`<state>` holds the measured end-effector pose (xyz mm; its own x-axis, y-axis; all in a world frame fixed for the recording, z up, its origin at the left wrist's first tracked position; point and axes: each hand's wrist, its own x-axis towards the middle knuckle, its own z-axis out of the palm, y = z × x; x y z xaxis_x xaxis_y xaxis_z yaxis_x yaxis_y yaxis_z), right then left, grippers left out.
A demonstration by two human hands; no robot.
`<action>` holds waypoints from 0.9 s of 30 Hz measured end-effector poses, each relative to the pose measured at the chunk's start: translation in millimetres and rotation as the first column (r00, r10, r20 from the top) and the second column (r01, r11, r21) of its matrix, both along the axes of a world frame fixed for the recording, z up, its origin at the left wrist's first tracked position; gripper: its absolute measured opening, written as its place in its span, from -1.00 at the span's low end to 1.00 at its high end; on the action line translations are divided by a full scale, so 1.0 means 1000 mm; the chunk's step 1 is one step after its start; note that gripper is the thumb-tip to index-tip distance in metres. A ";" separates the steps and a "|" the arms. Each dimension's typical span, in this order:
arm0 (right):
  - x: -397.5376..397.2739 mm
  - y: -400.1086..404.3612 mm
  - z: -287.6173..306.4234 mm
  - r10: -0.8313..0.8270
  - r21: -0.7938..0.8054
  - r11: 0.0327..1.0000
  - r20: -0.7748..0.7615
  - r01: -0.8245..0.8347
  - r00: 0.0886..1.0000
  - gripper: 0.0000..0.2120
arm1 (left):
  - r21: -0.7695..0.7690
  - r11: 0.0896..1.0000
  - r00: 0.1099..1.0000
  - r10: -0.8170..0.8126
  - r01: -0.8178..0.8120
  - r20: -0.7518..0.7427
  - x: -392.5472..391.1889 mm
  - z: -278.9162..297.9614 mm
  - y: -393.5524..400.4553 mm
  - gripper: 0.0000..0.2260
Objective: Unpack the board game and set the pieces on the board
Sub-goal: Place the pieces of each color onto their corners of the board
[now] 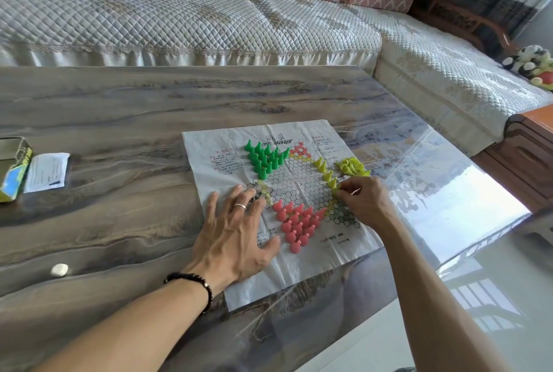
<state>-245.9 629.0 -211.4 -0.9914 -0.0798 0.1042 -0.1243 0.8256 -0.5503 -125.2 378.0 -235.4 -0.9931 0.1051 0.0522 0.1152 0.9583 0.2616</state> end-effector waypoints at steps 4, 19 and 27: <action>-0.004 0.004 0.001 -0.065 -0.044 0.997 0.031 0.066 0.997 -0.79 | -0.014 1.000 1.000 -0.002 0.002 0.007 0.000 0.000 -0.001 -0.28; -0.046 0.002 0.009 0.018 0.291 0.957 -0.135 0.022 0.991 -0.94 | 0.009 1.000 1.000 0.001 -0.001 0.002 0.000 -0.001 0.000 -0.27; -0.044 0.005 0.013 0.071 0.273 0.962 -0.157 -0.026 0.985 -0.95 | 0.007 1.000 1.000 0.004 -0.004 0.000 0.000 -0.003 0.000 -0.28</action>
